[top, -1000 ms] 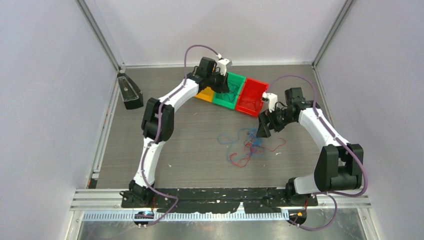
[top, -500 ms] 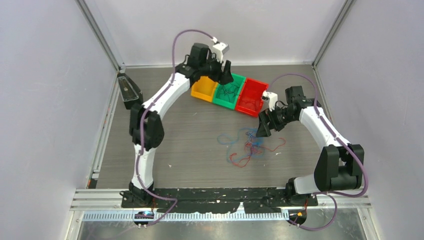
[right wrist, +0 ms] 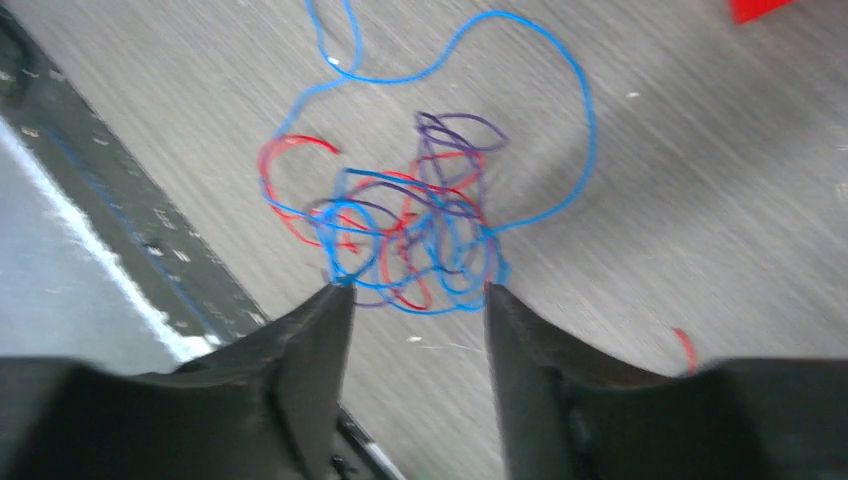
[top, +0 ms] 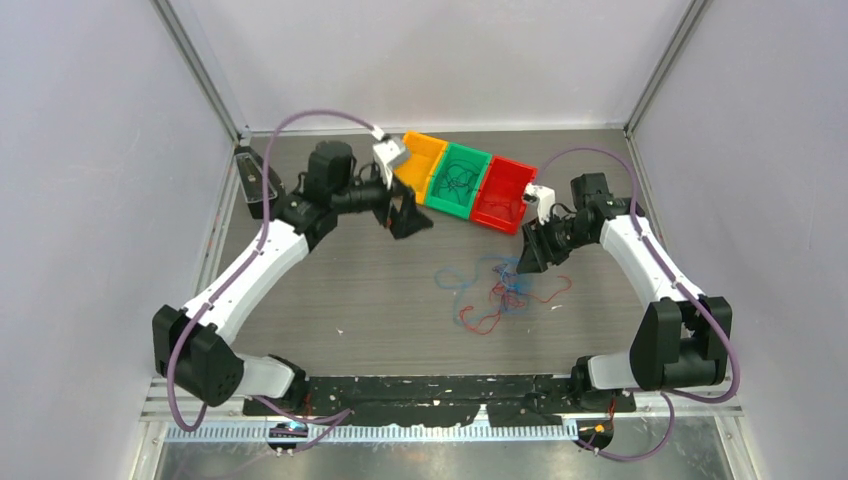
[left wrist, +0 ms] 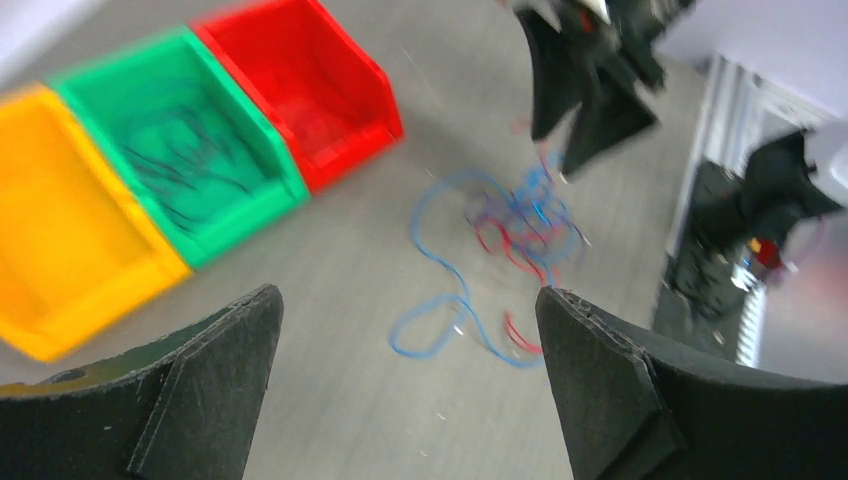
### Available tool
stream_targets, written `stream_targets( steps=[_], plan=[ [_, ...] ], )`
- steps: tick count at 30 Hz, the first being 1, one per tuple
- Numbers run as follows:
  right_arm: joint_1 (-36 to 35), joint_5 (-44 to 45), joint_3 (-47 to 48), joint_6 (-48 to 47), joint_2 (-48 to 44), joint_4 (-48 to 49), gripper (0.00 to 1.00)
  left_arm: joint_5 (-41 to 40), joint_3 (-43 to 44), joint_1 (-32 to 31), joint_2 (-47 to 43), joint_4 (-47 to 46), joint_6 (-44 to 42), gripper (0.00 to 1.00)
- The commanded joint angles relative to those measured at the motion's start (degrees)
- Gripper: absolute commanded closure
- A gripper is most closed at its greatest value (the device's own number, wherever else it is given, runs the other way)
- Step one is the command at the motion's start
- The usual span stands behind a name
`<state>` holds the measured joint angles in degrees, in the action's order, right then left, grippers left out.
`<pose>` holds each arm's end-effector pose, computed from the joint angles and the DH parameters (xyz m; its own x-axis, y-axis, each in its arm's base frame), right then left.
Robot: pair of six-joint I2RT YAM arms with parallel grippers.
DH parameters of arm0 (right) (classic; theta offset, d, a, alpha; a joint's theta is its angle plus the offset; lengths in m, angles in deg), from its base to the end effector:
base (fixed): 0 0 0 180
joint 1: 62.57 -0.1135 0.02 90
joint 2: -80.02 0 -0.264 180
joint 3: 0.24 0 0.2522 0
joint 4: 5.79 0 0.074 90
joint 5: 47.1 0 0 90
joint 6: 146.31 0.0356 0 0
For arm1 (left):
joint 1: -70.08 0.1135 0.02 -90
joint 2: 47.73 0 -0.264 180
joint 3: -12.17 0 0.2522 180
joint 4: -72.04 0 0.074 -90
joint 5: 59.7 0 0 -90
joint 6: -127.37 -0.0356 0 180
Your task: Untangle the cables
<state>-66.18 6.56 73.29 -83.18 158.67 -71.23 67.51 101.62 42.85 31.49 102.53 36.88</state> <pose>0.2516 0.0370 0.2530 -0.7276 -0.4107 -0.5494 -0.6462 0.6792 0.3480 0.2701 -0.1632 0.3822 -0.3005 0.1623 -0.9399 0.8715 0.4472 -0.2014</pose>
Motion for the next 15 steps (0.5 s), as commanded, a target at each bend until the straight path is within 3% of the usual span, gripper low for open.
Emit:
stream_targets(
  steps=[1,3,5,8,15],
  plan=[
    [-0.5,-11.1,1.0,0.3,-1.3,0.5,0.56,9.0,-12.4,-1.8,-3.8,-2.9,0.1,0.00],
    [-1.3,-13.9,1.0,1.1,-2.1,2.1,0.84,10.2,-17.9,-3.2,-5.7,-5.8,0.1,0.00],
    [-2.5,-15.5,0.3,2.7,-3.1,4.7,0.93,10.5,-21.2,-4.5,-6.9,-9.1,0.1,0.03],
    [-4.8,-18.4,-0.3,4.6,-4.6,7.3,0.94,12.0,-23.0,-5.6,-7.1,-11.5,-0.9,0.05],
    [-11.5,-19.3,0.8,5.8,-10.8,10.1,0.95,13.2,-20.2,-9.7,-5.2,-11.4,-14.0,0.06]
  ],
)
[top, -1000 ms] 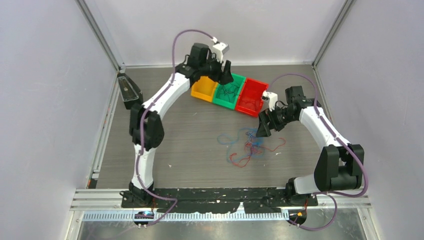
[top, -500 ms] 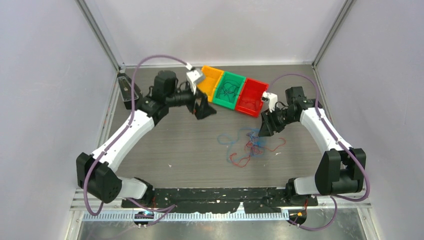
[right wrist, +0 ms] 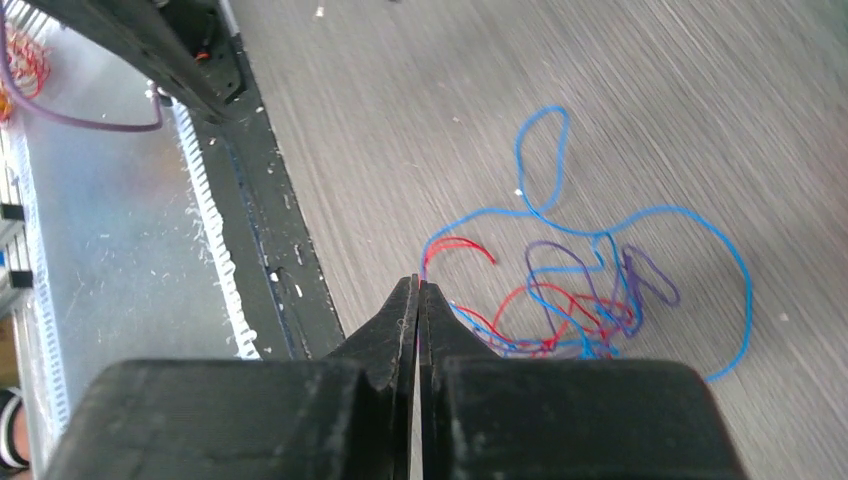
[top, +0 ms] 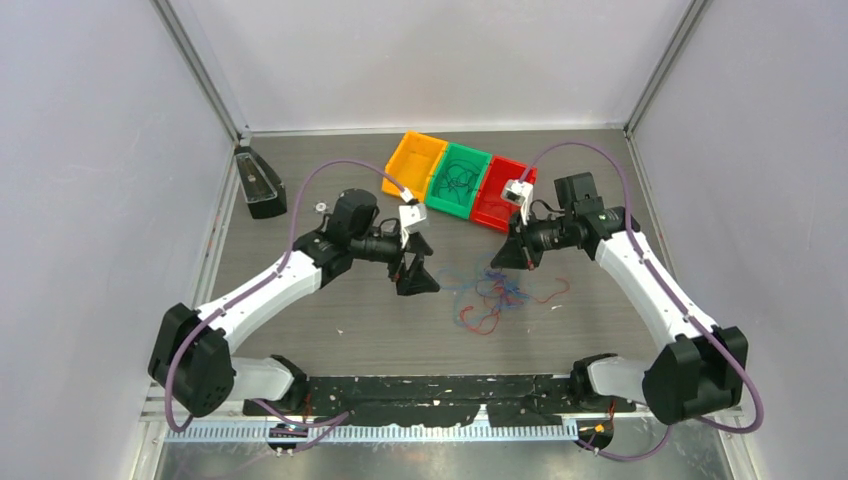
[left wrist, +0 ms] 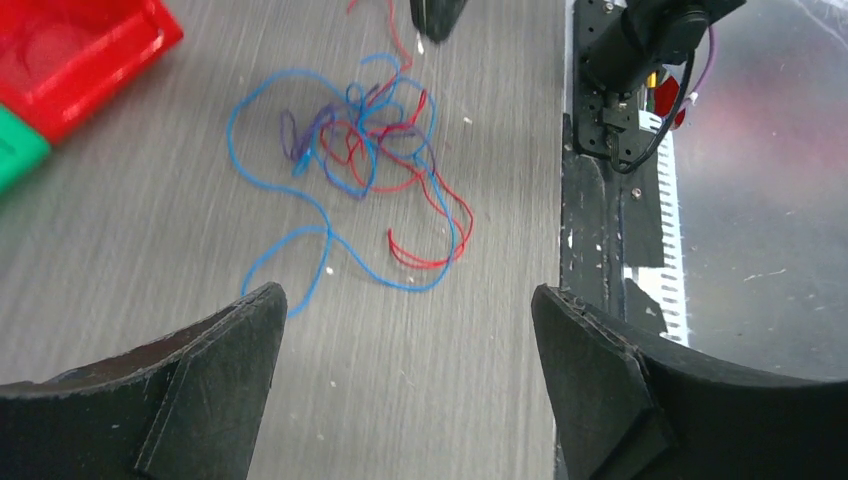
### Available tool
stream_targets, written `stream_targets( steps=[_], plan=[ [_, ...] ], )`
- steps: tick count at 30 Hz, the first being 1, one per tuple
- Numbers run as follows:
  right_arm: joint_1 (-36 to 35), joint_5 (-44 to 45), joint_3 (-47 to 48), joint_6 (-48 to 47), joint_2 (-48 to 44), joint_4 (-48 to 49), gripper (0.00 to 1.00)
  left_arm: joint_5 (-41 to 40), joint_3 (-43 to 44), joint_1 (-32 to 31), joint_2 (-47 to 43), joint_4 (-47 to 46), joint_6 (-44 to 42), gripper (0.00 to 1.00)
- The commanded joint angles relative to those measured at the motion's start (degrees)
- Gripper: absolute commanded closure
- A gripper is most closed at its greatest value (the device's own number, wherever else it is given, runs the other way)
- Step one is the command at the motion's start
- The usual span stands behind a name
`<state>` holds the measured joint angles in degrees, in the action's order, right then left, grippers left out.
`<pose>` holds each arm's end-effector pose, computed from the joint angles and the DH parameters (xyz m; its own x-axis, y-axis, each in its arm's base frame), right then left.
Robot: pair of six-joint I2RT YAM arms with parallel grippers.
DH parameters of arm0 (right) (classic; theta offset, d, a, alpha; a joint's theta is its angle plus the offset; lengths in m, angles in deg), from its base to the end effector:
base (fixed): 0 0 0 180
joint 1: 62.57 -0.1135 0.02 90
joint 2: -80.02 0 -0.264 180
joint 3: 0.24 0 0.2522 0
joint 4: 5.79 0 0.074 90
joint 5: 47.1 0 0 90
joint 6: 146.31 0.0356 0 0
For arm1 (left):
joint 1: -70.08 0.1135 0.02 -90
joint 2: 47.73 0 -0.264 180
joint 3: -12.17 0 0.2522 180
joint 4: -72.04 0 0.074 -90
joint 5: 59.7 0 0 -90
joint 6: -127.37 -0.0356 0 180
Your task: Untangle the cables
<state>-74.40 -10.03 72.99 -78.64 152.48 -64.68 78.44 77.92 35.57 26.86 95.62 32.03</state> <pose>0.2320 0.0776 0.2876 -0.5651 -0.3524 -0.7460 -0.8116 0.3997 0.4261 0.2170 -0.1814 0.2768 -0.3565 0.3204 -0.8776 0.9334 0.1646 -0.3190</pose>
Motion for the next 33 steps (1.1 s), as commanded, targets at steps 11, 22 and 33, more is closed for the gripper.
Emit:
stream_targets(
  steps=[11,22,33],
  plan=[
    [-6.1,18.6,2.1,1.6,-1.4,-0.4,0.79,-14.8,19.9,-3.8,19.4,12.5,-11.5,0.28],
    [-3.6,25.9,0.6,2.2,4.4,-1.8,0.76,-16.9,31.0,-5.7,34.3,23.3,-22.2,0.32],
    [-0.2,25.1,0.2,7.8,10.6,-1.5,0.72,-15.7,29.2,-6.9,39.0,15.6,-24.7,0.32]
  ],
)
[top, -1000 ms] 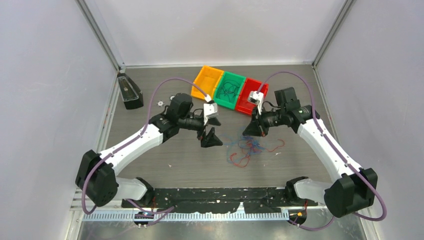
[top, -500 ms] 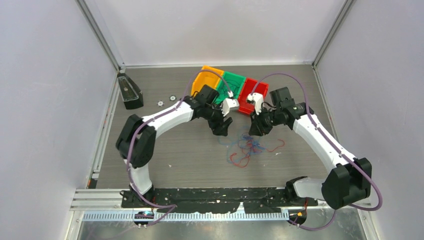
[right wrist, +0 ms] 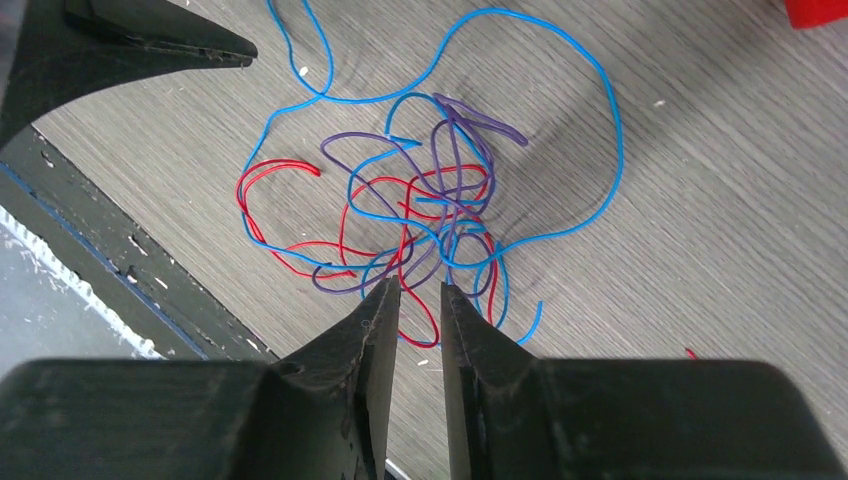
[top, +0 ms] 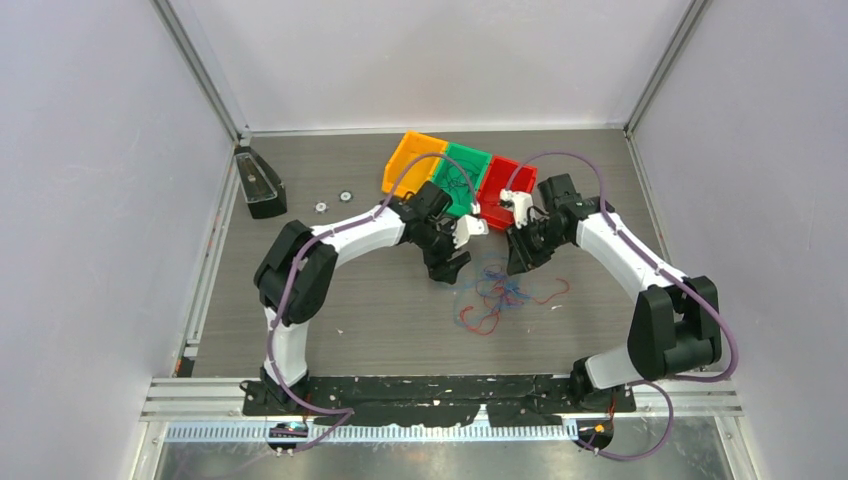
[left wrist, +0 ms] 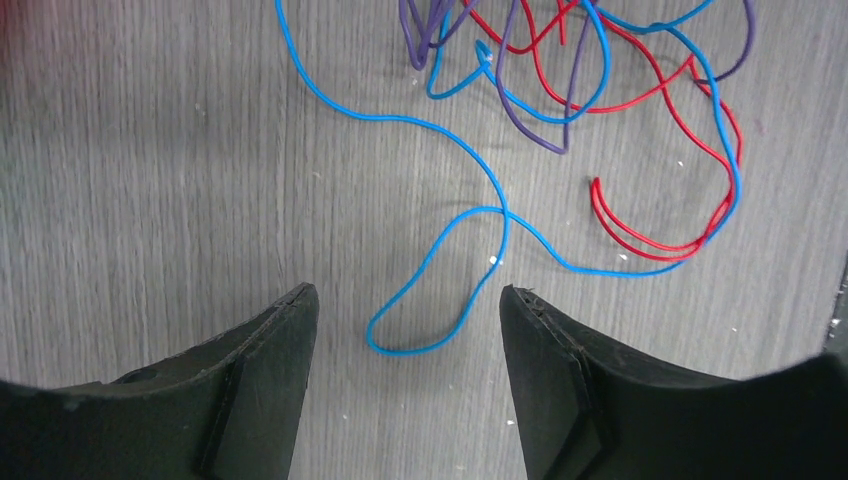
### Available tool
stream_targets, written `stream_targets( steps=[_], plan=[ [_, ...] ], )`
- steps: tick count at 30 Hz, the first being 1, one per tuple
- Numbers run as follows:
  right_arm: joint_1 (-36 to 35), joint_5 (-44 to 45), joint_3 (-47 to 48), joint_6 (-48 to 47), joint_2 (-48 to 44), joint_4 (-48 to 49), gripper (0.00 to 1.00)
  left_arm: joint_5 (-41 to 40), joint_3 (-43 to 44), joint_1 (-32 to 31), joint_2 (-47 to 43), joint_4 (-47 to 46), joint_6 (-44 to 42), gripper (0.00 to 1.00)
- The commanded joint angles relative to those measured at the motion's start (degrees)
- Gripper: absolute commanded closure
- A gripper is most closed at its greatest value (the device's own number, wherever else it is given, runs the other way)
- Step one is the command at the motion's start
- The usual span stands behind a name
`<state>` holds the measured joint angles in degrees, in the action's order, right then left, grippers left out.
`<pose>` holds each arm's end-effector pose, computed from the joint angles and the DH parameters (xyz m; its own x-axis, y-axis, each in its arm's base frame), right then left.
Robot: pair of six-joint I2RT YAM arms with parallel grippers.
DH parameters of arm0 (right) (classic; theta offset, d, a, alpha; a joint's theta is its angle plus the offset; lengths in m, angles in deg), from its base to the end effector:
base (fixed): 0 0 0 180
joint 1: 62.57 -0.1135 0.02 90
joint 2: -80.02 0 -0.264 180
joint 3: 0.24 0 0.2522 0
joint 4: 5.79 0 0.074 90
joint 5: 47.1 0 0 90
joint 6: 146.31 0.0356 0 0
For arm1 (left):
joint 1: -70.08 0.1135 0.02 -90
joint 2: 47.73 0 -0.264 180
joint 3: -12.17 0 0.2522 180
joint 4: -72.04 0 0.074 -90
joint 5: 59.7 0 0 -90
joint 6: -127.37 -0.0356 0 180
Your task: Untangle the cables
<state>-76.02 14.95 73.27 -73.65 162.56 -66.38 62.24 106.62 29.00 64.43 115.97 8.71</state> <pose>0.2602 0.0794 0.2368 -0.7617 -0.4529 -0.4634 -0.6194 0.7189 0.3156 0.2962 -0.2832 0.1896 -0.2238 0.7350 -0.6401 0.9737 0.1391 -0.1807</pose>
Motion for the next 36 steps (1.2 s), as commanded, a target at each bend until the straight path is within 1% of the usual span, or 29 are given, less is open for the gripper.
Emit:
stream_targets(
  steps=[1,2,4,5,6,7,8,10,12,13,14,17,19,21,24,27,29,30,34,35,36],
  plan=[
    [2.3,-0.3,-0.2,3.1,1.1,0.3,0.71,-0.4,1.2,-0.6,2.0,-3.8,-1.4,0.32],
    [2.6,-0.6,-0.4,3.6,1.3,0.3,0.71,-0.6,1.6,-0.7,2.2,-3.1,-1.8,0.32],
    [3.5,-1.7,-0.6,4.4,2.1,0.5,0.65,-0.6,0.4,-0.7,1.7,-3.5,-3.1,0.33],
    [3.6,-2.7,-0.7,5.0,2.3,0.7,0.63,-0.8,-0.1,-0.9,1.7,-3.5,-3.4,0.35],
    [3.6,-3.3,-0.7,5.5,2.6,0.9,0.59,-1.3,-0.4,-1.2,1.7,-3.2,-3.9,0.36],
    [3.6,-4.8,-0.7,6.5,2.8,1.3,0.56,-1.9,-0.7,-1.6,1.6,-2.8,-4.5,0.39],
    [3.6,-5.5,-0.8,7.0,3.0,1.5,0.52,-2.6,-1.1,-2.1,1.5,-2.7,-5.2,0.44],
    [3.6,-7.3,-0.6,8.2,3.5,1.8,0.48,-3.0,-2.9,-2.7,0.3,-4.1,-6.0,0.58],
    [3.6,-7.6,-0.4,8.9,3.8,2.1,0.46,-2.7,-5.3,-2.8,-1.0,-6.7,-6.3,0.70],
    [3.6,-7.6,-0.4,9.5,4.0,2.4,0.46,-2.7,-5.8,-2.8,-1.2,-6.9,-6.7,0.74],
    [3.5,-7.4,-0.3,9.9,4.5,2.4,0.43,-2.8,-5.7,-2.9,-1.2,-6.6,-7.0,0.78],
    [3.2,-5.5,0.2,11.5,6.3,2.6,0.41,-2.3,-5.3,-3.0,-1.3,-5.8,-7.1,0.90],
    [2.6,-3.5,0.6,11.9,7.9,2.6,0.40,-1.4,-5.9,-3.0,-3.0,-5.9,-7.0,1.00],
    [1.9,-1.6,0.2,11.9,8.7,3.6,0.39,-0.6,-7.7,-3.0,-6.5,-7.1,-5.8,1.00],
    [0.0,1.4,-1.6,11.3,9.6,6.1,0.39,0.1,-10.7,-3.0,-14.1,-7.3,-1.6,1.00],
    [-2.1,4.2,-1.4,10.1,11.6,6.8,0.40,0.6,-10.4,-3.0,-22.8,-3.3,2.7,1.00],
    [-4.3,9.9,0.5,8.5,13.8,6.9,0.42,1.8,-9.0,-3.0,-27.5,0.5,4.1,1.00],
    [-5.6,11.2,1.0,7.4,14.3,7.0,0.42,1.9,-8.2,-3.0,-29.7,2.1,4.9,1.00],
    [-8.8,18.1,2.5,4.7,17.7,6.7,0.49,0.6,-6.9,-1.8,-38.7,6.0,7.2,1.00],
    [-9.1,20.1,2.6,4.4,19.0,6.7,0.54,0.2,-6.8,-1.1,-40.7,6.3,7.8,1.00],
    [-9.2,20.8,2.6,3.7,19.6,6.7,0.56,0.0,-6.5,0.0,-42.9,6.8,8.1,1.00]
  ],
)
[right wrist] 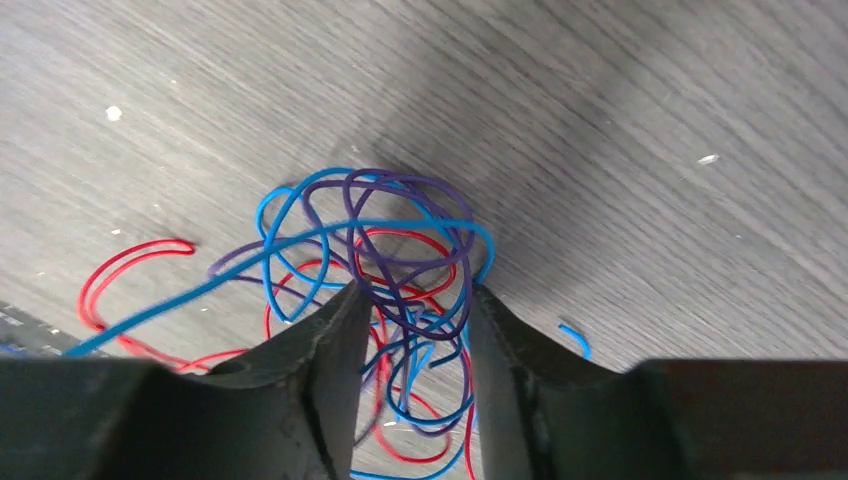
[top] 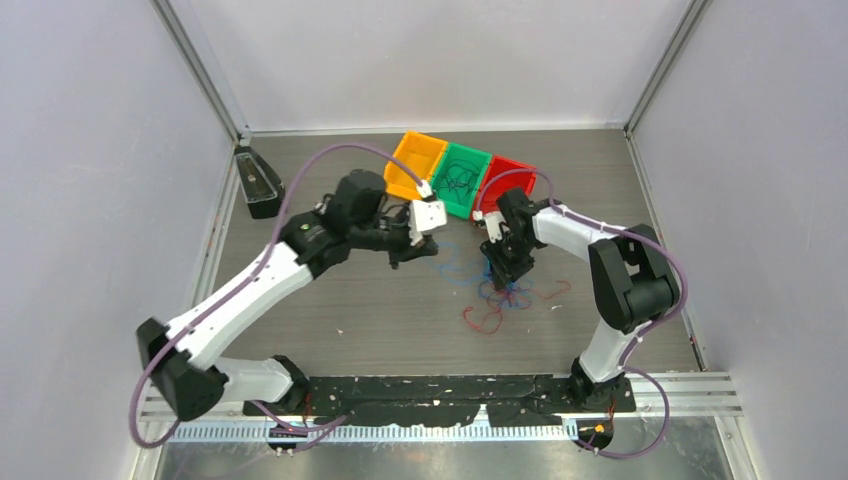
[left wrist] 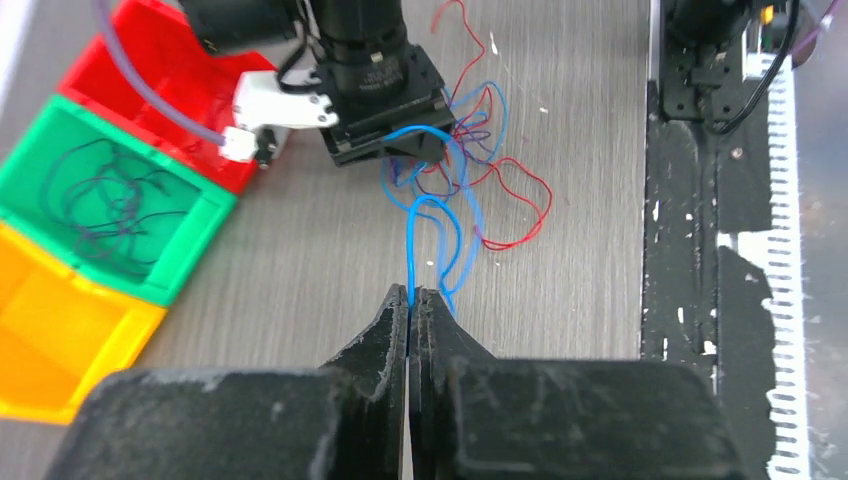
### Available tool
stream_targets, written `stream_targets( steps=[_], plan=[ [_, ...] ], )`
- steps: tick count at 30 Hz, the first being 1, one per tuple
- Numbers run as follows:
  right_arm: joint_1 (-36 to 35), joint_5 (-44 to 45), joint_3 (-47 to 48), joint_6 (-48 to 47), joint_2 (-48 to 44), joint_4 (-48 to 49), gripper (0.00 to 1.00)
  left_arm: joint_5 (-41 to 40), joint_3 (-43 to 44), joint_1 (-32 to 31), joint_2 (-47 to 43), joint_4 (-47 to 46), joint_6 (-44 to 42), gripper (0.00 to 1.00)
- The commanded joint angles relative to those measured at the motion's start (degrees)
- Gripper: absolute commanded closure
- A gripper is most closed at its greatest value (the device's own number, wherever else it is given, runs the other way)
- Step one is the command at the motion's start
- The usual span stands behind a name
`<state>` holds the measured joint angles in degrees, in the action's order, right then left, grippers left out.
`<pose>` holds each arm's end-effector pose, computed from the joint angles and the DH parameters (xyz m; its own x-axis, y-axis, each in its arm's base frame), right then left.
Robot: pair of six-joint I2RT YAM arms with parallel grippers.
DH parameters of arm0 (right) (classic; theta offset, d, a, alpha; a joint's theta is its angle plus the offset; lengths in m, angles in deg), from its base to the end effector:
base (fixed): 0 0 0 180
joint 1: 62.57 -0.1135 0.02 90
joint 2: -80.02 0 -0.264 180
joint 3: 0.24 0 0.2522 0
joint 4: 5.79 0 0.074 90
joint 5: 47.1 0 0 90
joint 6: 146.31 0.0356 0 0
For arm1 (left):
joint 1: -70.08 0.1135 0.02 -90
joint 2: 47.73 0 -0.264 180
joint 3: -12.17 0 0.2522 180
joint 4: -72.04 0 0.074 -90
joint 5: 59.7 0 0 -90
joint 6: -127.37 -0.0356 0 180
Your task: Untangle the cables
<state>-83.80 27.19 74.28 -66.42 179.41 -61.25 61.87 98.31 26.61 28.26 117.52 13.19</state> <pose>0.2855 0.1213 0.1612 -0.8360 -0.5060 -0.2122 -0.5462 0.8045 0.2333 0.1972 -0.2127 0.3538 -0.0158 0.4958 -0.8683 0.9894 0.1330 0.0580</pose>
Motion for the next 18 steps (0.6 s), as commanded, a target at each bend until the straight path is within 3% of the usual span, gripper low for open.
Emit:
stream_targets(
  steps=[1,4,9,18],
  plan=[
    [-1.5,9.3,1.7,-4.4,3.9,1.2,0.59,0.1,2.5,3.2,-9.5,5.4,4.1,1.00],
    [-1.5,10.4,2.0,-4.8,4.1,1.0,0.65,0.2,5.8,6.9,-14.6,5.0,5.7,1.00],
    [-1.5,10.7,1.8,-5.1,4.2,0.8,0.66,2.3,15.0,15.1,-17.3,4.9,8.7,1.00],
    [-1.5,4.0,1.8,-4.0,1.6,0.0,0.41,1.8,22.9,21.9,-16.4,3.8,11.3,1.00]
  ],
)
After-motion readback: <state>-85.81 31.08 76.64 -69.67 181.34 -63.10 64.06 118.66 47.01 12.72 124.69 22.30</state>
